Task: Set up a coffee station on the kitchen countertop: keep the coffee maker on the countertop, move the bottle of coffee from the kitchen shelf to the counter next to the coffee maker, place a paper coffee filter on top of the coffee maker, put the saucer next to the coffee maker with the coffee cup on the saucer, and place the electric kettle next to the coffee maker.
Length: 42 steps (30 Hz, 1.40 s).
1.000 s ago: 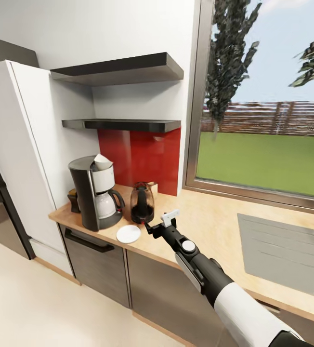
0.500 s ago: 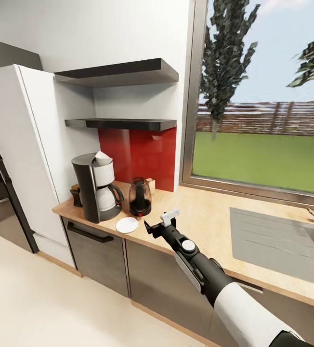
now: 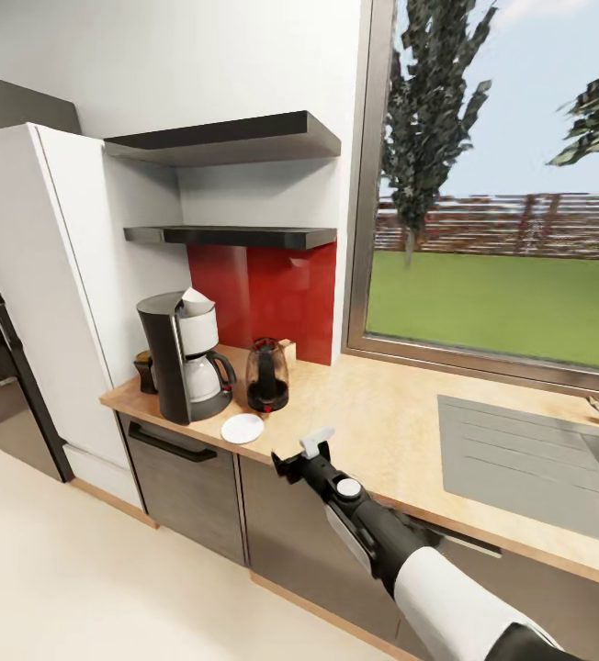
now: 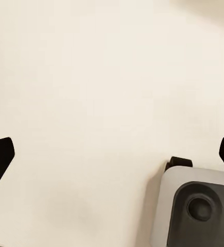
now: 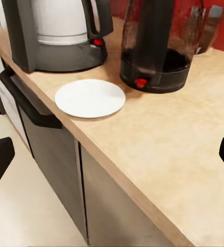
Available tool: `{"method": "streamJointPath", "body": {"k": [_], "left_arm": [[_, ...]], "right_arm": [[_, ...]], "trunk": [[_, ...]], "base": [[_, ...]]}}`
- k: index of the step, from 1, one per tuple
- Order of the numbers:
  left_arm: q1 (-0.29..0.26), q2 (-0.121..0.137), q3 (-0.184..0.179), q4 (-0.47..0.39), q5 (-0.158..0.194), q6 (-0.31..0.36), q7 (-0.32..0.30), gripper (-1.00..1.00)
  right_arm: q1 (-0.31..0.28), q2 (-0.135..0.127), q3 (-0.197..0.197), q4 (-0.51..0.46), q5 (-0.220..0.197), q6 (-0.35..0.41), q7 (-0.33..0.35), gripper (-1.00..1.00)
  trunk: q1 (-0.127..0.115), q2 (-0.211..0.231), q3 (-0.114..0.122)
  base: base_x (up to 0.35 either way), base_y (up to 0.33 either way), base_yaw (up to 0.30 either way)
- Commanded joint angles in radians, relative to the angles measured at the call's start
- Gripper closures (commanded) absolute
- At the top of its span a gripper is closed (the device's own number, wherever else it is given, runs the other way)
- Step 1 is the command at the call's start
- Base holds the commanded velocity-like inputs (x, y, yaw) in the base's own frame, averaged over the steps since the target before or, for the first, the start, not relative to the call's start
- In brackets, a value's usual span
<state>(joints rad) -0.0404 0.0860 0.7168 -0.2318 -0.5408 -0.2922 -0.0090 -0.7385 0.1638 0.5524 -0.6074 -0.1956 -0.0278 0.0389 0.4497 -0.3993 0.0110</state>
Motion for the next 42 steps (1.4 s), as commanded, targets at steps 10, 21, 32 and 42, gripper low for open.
{"method": "streamJointPath", "body": {"k": [10,21,32,42], "left_arm": [[-0.017,-0.003,0.008,-0.002,-0.01,-0.005,-0.005,-1.0],[-0.018,-0.002,0.008,-0.001,-0.01,-0.005,-0.008,-1.0],[-0.018,-0.002,0.007,0.0,-0.01,-0.005,-0.009,-1.0],[-0.016,-0.001,0.003,0.009,-0.017,-0.003,-0.01,-1.0]], "right_arm": [[0.034,0.011,0.003,0.221,-0.011,-0.004,0.004,-1.0],[0.173,0.011,0.004,0.239,-0.012,-0.003,0.005,-1.0],[0.242,0.011,0.002,0.261,-0.012,-0.001,0.003,-1.0],[0.249,0.011,-0.041,0.507,-0.092,0.002,-0.004,-1.0]], "trunk": [[0.0,-0.001,0.0],[0.0,-0.001,0.0],[0.0,-0.001,0.0],[0.0,-0.001,0.0]], "base": [[0.0,0.0,0.0],[0.0,0.0,0.0],[0.0,0.0,0.0],[0.0,0.0,0.0]]}}
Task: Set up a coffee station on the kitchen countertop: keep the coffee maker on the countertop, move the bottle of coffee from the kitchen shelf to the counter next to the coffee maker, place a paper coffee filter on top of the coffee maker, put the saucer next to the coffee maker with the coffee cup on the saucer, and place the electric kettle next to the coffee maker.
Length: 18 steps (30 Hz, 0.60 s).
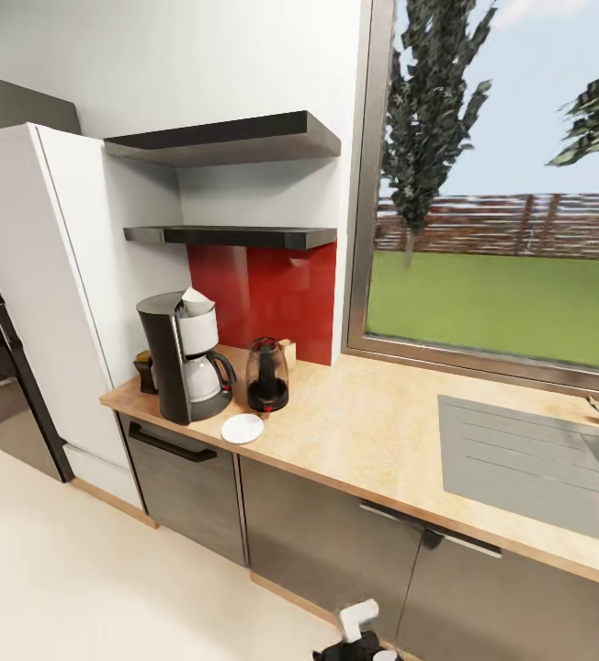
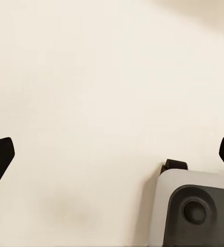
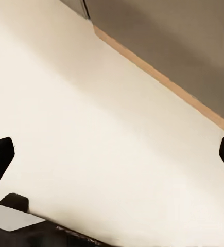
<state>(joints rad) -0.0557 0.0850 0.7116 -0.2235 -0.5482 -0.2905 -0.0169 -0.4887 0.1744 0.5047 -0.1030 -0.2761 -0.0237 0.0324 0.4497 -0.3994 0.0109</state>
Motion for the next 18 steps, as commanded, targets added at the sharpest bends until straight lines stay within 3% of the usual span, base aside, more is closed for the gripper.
{"method": "streamJointPath", "body": {"k": [1,2,3,6,9,14,18], "left_arm": [[0.002,0.0,0.008,0.002,-0.011,-0.004,-0.002,-1.0],[0.005,0.001,0.007,0.003,-0.012,-0.003,-0.002,-1.0],[0.008,0.001,0.006,0.004,-0.013,-0.003,-0.003,-1.0],[0.012,0.004,0.004,0.005,-0.014,-0.001,-0.003,-1.0],[0.013,0.006,0.003,0.006,-0.014,0.0,-0.002,-1.0],[0.013,0.011,-0.007,0.025,-0.044,0.005,0.004,-1.0],[0.014,0.013,-0.009,0.064,-0.1,0.01,0.007,-1.0]], "right_arm": [[0.0,0.0,0.001,0.03,-0.038,-0.002,0.002,-1.0],[0.0,0.0,-0.003,0.047,-0.064,-0.001,0.002,-1.0],[0.001,-0.016,-0.005,0.058,-0.09,0.0,0.003,-1.0],[0.02,-0.088,-0.008,0.071,-0.152,0.003,0.007,-1.0],[0.041,-0.13,-0.009,0.076,-0.187,0.005,0.008,-1.0],[0.07,-0.162,-0.009,0.078,-0.201,0.027,0.006,-1.0],[0.082,-0.168,-0.008,0.078,-0.203,0.144,0.006,-1.0]], "trunk": [[0.0,-0.001,0.0],[0.0,-0.001,0.0],[0.0,-0.001,0.0],[0.0,-0.001,0.0],[0.0,-0.001,0.0],[0.0,-0.001,0.0],[0.0,-0.001,0.0]], "base": [[0.0,0.0,0.0],[0.0,0.0,0.0],[0.0,0.0,0.0],[0.0,0.0,0.0],[0.0,0.0,0.0],[0.0,0.0,0.0],[0.0,0.0,0.0]]}}
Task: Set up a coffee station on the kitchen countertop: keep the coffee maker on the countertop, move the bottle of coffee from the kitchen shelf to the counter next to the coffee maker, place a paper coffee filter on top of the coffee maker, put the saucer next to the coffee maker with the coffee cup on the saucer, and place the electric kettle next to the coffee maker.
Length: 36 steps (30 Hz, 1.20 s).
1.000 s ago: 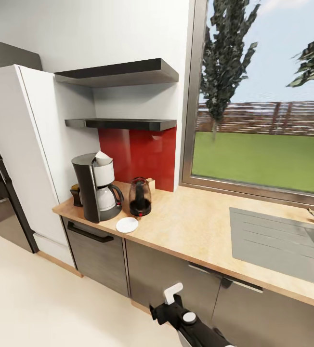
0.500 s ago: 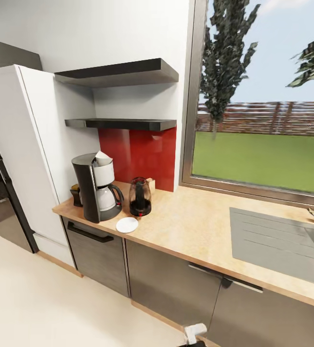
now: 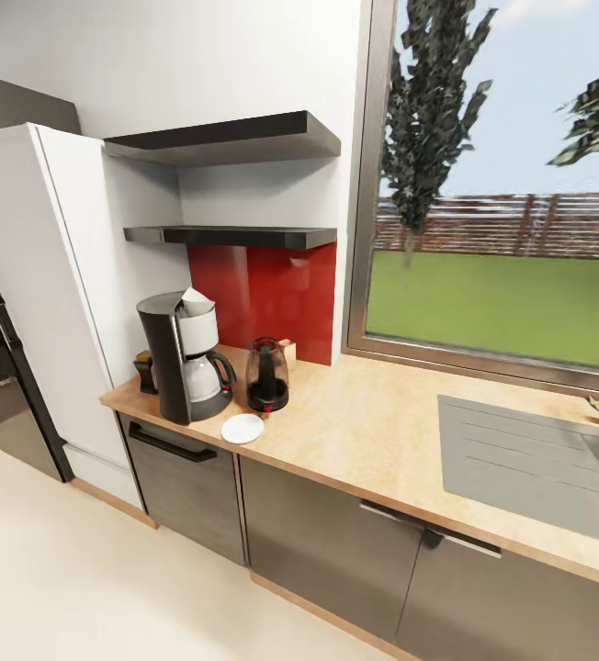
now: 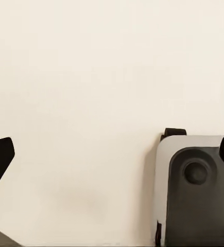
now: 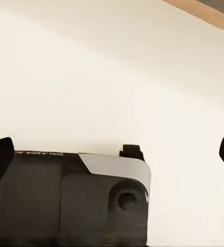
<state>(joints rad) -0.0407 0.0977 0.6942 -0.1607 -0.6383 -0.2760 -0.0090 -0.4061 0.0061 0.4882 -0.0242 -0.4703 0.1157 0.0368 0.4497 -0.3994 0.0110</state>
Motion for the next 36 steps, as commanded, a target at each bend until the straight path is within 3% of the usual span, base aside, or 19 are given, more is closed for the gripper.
{"method": "streamJointPath", "body": {"k": [1,16,36], "left_arm": [[0.0,0.0,0.009,0.012,-0.019,-0.003,-0.001,-1.0],[0.027,-0.001,0.008,0.055,-0.038,-0.002,0.0,-1.0],[0.072,-0.001,0.01,0.061,-0.038,-0.001,0.001,-1.0]], "right_arm": [[0.004,-0.001,0.009,-0.001,-0.009,0.03,0.001,-1.0],[0.019,0.006,0.01,-0.002,-0.01,0.077,0.002,-1.0],[0.021,0.005,0.007,-0.002,-0.011,0.075,0.006,-1.0]], "trunk": [[0.0,-0.001,0.0],[0.0,-0.001,0.0],[0.0,-0.001,0.009]], "base": [[0.0,0.0,0.0],[0.0,0.0,-0.009],[0.0,0.0,-0.24]]}}
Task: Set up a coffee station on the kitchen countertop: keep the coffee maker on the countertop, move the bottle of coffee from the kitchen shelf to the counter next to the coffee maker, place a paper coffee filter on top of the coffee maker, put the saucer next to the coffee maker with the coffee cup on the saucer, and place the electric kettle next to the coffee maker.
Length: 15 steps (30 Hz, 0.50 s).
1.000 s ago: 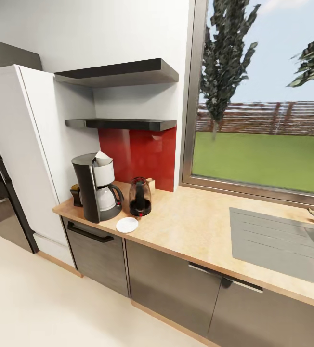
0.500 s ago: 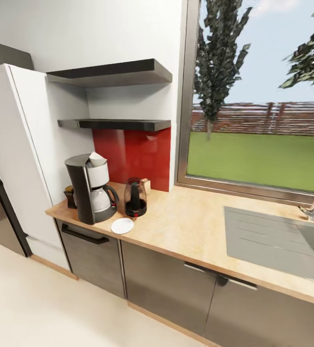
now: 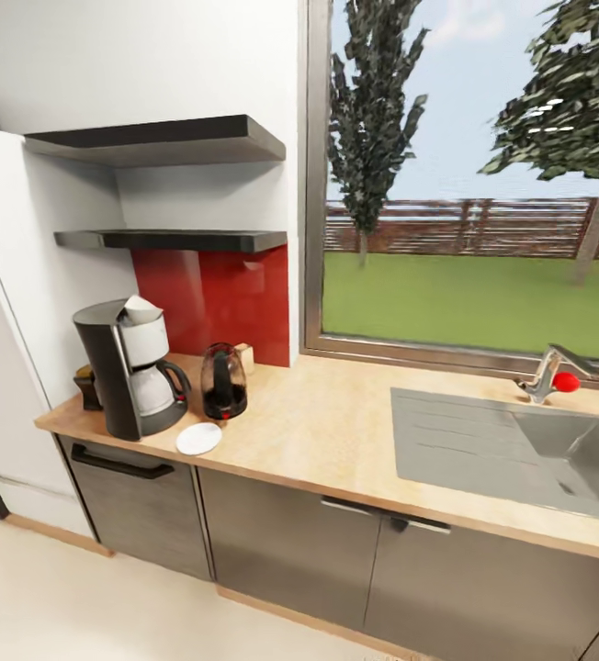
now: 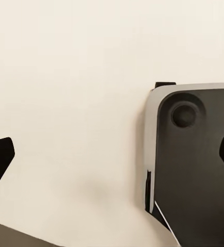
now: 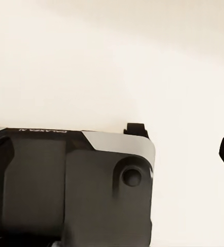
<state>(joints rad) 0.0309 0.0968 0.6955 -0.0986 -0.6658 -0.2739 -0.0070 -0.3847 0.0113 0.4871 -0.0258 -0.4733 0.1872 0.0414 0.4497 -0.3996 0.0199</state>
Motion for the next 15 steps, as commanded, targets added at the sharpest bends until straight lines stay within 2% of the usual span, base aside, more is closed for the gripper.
{"method": "streamJointPath", "body": {"k": [1,15], "left_arm": [[0.001,-0.001,0.009,-0.001,-0.01,-0.003,-0.001,-1.0],[0.001,-0.001,0.008,-0.002,-0.012,-0.004,-0.001,-1.0]], "right_arm": [[0.0,-0.001,0.009,0.0,-0.008,0.004,0.002,-1.0],[0.001,-0.002,0.009,0.0,-0.008,0.006,0.001,-1.0]], "trunk": [[0.0,0.0,0.0],[0.0,0.0,0.0]], "base": [[0.0,0.0,-0.264],[0.0,0.0,-0.266]]}}
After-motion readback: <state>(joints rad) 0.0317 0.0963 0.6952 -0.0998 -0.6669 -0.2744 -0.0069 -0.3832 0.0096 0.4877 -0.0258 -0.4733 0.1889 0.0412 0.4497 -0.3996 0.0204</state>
